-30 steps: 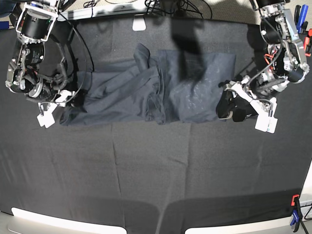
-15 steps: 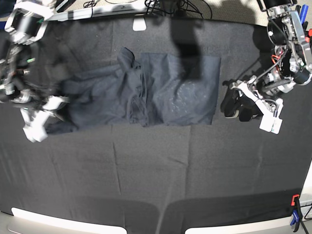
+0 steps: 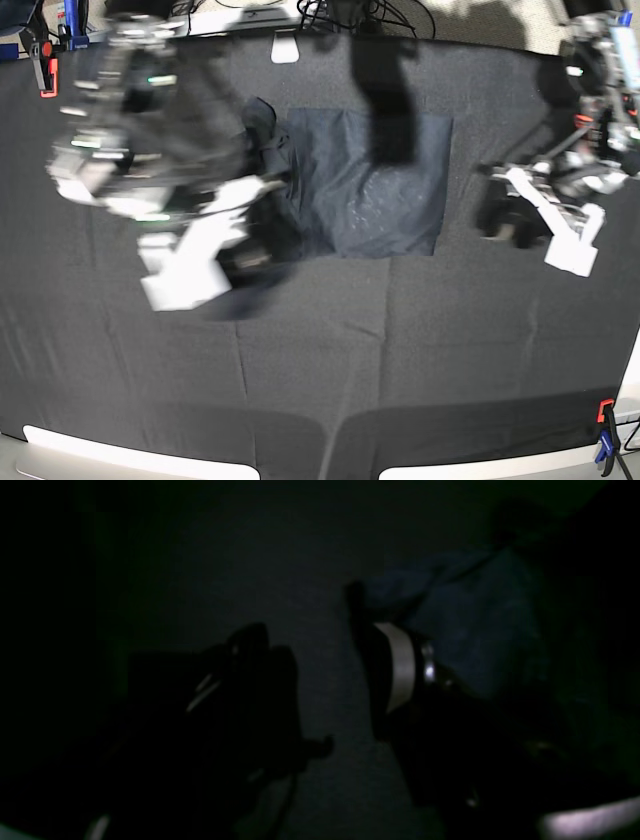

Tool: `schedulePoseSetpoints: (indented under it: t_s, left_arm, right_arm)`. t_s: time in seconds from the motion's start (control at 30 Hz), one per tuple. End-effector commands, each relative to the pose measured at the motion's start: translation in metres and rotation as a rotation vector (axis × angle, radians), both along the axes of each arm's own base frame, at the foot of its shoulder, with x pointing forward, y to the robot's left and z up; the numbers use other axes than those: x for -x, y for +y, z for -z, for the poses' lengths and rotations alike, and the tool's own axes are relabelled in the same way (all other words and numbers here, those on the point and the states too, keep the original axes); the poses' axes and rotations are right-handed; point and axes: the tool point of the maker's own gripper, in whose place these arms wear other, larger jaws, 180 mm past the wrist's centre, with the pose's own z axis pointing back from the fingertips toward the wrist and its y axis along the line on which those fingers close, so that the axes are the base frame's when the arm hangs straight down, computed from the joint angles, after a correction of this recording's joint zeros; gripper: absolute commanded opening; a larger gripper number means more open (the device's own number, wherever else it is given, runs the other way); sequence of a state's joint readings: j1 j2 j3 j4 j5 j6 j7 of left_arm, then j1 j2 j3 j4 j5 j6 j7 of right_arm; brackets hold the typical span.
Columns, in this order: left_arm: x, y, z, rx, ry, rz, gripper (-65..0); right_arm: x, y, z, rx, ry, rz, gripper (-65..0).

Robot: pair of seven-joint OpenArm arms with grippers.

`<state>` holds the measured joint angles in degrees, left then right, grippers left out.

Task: Layout the t-shirt on the table in an organized manner, then fold the t-shirt properly
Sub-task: 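Fold the collar end with the right gripper onto the folded hem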

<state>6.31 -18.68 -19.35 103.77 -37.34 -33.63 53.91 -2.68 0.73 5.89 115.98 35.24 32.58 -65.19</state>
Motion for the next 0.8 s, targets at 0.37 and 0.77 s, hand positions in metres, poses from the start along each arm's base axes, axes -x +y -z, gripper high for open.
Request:
schedulePoseSetpoints:
  t_s: [0.37,0.77]
  left_arm:
    - [-0.008,0.033,-0.03,-0.029,-0.083,-0.032,-35.4]
    - [-0.007,0.084,-0.062,0.023,-0.173,-0.184,-35.4]
  right_arm:
    - [0.008,0.11,-0.012,-0.056,-0.032,-0.121,-65.0]
    - [0.033,0.153,0.024,-0.068,0.062,-0.275,-47.9]
